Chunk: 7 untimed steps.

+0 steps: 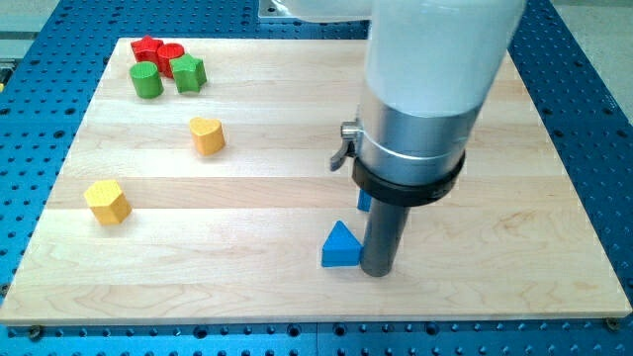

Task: Move the blue cube into the blue triangle

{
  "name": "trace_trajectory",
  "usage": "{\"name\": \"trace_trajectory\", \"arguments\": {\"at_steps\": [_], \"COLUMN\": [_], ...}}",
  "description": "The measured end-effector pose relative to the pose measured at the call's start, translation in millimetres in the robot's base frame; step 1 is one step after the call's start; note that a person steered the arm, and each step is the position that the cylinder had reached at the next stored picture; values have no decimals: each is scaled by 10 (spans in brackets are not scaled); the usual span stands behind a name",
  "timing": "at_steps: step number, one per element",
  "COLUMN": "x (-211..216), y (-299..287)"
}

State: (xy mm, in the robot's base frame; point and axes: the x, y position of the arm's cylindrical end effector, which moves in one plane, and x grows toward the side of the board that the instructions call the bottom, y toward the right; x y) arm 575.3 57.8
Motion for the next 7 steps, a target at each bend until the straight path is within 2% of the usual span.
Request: {"name": "trace_trajectory", "arguments": {"at_steps": [1,2,3,5,6,7], "x": [-113,-400,-777,-905,-1008,-1418], "y": [91,753,794,-211,-32,-299]}}
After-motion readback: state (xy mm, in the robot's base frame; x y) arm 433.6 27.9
